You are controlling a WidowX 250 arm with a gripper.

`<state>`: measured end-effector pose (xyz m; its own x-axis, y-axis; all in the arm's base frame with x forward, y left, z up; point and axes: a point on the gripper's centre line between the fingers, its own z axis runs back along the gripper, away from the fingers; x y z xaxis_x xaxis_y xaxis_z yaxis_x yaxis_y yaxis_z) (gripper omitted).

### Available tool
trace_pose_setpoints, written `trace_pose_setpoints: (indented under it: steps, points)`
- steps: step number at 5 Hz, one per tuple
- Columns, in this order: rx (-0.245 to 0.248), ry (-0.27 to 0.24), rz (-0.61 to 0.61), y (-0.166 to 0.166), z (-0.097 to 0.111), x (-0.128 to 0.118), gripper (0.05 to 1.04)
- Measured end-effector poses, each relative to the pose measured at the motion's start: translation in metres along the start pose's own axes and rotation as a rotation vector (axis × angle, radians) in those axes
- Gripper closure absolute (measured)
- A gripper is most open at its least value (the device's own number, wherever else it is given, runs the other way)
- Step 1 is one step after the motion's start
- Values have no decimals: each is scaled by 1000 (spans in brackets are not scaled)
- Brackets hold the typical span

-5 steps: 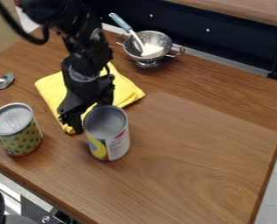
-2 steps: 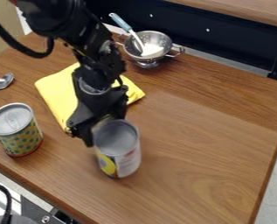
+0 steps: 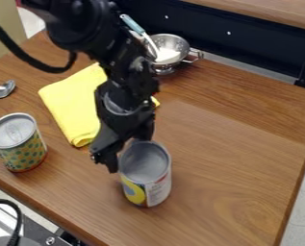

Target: Move the can to the bottom right of the table

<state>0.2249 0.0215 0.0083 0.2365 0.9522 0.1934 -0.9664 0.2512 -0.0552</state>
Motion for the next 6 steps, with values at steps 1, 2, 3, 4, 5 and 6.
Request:
trace_pose_setpoints:
  steps: [1,2,3,4,5,6]
  points:
    - [9,11,13,1,1,-12,85]
    - [33,12,34,3,3,-24,85]
    - [24,3,44,2,4,-33,85]
    - [-4,-19,68,1,11,-18,85]
    - [-9,-51,77,0,13,12,85]
    - [-62,-83,27,-7,18,38,85]
